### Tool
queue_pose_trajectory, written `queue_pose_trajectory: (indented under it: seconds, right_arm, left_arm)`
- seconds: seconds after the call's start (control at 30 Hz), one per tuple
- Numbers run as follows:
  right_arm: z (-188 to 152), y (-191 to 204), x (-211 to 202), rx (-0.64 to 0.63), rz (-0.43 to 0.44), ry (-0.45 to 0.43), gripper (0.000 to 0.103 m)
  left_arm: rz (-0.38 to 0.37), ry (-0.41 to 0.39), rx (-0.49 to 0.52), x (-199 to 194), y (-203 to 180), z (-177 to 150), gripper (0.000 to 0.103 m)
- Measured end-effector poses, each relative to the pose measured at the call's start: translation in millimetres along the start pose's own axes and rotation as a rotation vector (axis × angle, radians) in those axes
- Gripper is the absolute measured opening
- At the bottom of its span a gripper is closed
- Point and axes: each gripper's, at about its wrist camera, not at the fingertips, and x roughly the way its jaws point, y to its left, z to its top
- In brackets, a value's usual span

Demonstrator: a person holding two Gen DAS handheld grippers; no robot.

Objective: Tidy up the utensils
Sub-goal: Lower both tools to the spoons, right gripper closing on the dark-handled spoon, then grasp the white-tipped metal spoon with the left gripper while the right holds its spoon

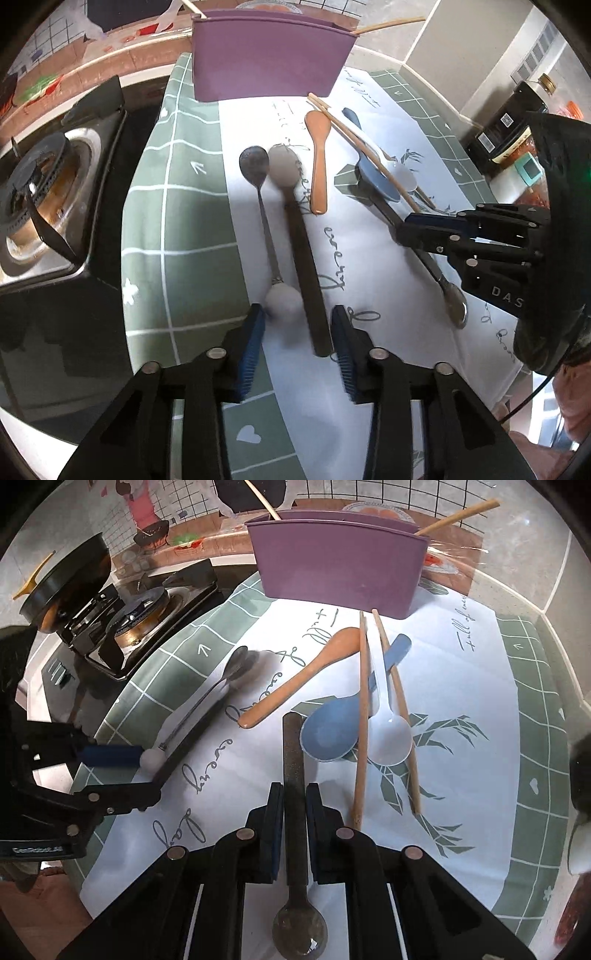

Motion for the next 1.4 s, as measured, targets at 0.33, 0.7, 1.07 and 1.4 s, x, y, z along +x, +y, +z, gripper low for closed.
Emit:
queue_pose_trajectory:
  seconds: [0.33, 0.7, 1.07, 1.4]
  right_arm:
    - [-7, -4, -2, 0.013, -0.027, 0.009, 0.011]
    - [-13, -6, -3, 0.041, -0.035, 0.004, 0.011]
    - [0, -2, 3, 0.050, -0.065, -0.012, 0.017]
    - [15, 3, 16, 0.027, -0.022, 0.008, 0.018]
  left_arm:
    - [-0.035, -0.054, -0.011, -17, 4, 2, 0.035]
    - [0.048, -0.053, 0.034, -3, 2, 2, 0.035]
    - [0.094, -0.101, 0.061, 4, -5, 1, 0.022]
    - [0.081, -0.264, 0.052, -51, -2, 18, 0.022]
